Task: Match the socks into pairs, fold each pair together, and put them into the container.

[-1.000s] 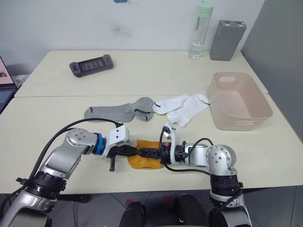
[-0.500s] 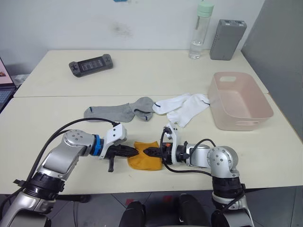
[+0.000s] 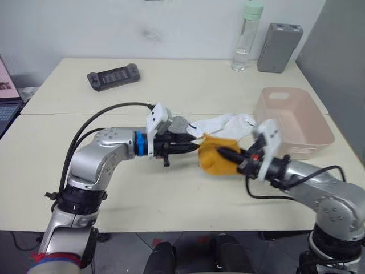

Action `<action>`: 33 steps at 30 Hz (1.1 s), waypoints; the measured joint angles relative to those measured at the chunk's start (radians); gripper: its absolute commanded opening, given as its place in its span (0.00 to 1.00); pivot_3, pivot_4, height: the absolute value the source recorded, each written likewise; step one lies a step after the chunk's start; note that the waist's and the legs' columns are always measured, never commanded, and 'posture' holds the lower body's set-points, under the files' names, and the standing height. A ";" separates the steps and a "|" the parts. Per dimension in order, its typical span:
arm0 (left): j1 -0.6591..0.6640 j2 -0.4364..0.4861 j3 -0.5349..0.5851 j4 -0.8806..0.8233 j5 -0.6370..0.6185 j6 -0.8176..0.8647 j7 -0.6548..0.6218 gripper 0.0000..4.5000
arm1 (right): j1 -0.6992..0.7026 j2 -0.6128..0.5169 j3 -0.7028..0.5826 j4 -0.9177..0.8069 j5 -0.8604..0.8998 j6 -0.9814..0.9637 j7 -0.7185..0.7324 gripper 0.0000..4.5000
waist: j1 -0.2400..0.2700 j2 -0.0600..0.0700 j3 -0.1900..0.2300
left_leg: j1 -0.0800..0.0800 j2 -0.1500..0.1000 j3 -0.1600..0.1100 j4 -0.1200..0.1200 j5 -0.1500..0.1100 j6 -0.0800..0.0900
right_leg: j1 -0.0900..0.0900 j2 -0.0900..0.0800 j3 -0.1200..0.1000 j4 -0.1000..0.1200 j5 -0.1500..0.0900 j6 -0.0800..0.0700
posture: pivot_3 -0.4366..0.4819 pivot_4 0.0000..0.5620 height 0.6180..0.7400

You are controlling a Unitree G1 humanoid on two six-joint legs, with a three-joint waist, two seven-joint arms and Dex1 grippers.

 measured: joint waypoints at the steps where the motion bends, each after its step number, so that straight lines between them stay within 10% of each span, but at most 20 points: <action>1: -0.030 -0.018 -0.005 -0.004 -0.007 0.002 0.007 0.65 | -0.018 -0.064 -0.042 0.011 -0.013 -0.016 0.009 0.00 | 0.005 0.000 0.001 | -0.003 -0.001 -0.001 0.000 0.000 0.000 | -0.002 -0.001 0.000 -0.002 0.001 0.002 | 0.48 0.27 1.00; 7: -0.155 -0.075 -0.017 0.008 -0.021 0.022 0.037 1.00 | -0.023 -0.572 -0.120 0.216 -0.298 -0.391 0.170 0.00 | 0.012 0.001 0.001 | -0.003 -0.002 0.003 -0.001 0.000 0.000 | 0.000 -0.002 0.002 -0.007 0.003 0.003 | 0.48 0.27 1.00; 11: -0.162 -0.093 -0.028 0.010 -0.038 0.045 0.025 1.00 | -0.010 -0.724 0.041 0.458 -0.581 -0.776 0.221 0.00 | 0.003 0.001 0.001 | -0.003 0.000 0.007 -0.001 0.000 0.000 | 0.000 -0.002 0.002 -0.011 0.003 0.003 | 0.48 0.27 1.00; 26: -0.179 -0.114 -0.053 -0.005 -0.069 0.059 0.002 1.00 | -0.374 -0.558 0.549 1.247 -1.085 -1.410 0.344 0.00 | 0.000 0.002 0.002 | -0.005 0.001 0.015 0.000 0.003 -0.004 | 0.000 -0.004 0.005 -0.013 0.007 0.002 | 0.48 0.27 1.00; 33: -0.178 -0.113 -0.056 -0.007 -0.066 0.058 0.007 1.00 | -0.493 -0.521 0.567 1.389 -1.097 -1.416 0.493 0.58 | 0.005 0.002 0.002 | -0.005 0.001 0.015 0.001 0.003 -0.004 | 0.000 -0.005 0.004 -0.013 0.007 0.002 | 0.48 0.27 1.00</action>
